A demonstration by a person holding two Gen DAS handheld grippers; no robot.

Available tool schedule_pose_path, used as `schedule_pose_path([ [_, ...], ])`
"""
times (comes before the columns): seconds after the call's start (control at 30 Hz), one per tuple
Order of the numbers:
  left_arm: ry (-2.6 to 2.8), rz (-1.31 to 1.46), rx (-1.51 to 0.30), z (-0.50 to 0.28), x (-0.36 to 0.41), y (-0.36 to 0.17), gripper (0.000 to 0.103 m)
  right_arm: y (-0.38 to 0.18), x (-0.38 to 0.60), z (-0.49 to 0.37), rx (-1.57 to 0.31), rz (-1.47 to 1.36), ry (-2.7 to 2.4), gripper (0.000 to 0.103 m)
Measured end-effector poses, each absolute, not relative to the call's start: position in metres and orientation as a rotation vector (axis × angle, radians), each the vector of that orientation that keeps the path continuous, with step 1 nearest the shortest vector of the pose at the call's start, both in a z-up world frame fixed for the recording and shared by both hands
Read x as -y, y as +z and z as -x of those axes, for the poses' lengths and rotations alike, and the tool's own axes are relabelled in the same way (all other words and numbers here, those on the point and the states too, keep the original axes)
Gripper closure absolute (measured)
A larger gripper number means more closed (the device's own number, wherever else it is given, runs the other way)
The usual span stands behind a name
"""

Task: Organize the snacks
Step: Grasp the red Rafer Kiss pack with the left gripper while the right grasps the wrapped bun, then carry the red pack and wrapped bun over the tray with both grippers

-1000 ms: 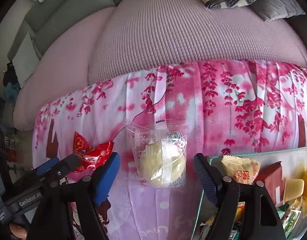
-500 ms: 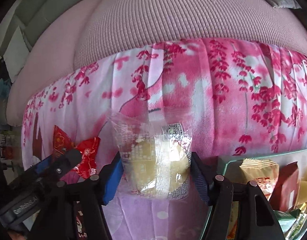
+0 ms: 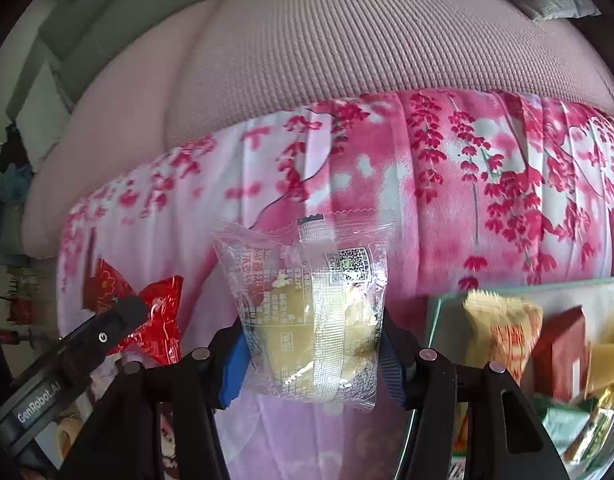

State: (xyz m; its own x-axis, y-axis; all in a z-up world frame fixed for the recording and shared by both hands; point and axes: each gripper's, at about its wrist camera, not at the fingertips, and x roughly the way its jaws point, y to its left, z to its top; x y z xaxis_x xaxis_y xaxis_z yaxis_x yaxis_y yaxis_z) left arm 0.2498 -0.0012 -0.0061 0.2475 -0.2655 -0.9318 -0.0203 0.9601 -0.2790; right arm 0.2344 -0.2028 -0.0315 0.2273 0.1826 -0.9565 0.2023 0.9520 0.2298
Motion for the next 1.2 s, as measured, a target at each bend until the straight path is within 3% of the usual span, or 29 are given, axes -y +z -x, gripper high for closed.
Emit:
schedule_pose_path([
  [0.27,-0.16,0.311,-1.242,-0.204,-0.003,0.02,0.041,-0.005,0.198,-0.186,-1.286,-0.326,-0.016,0.044],
  [0.73,-0.124,0.32,-1.131,-0.106,-0.002,0.019,0.041,-0.002,0.178,-0.078,-1.146,-0.284,-0.082,0.044],
  [1.2,-0.147,0.324,-1.074,-0.087,0.007,0.031,0.041,0.027,0.187,-0.03,-1.001,-0.276,-0.148,0.044],
])
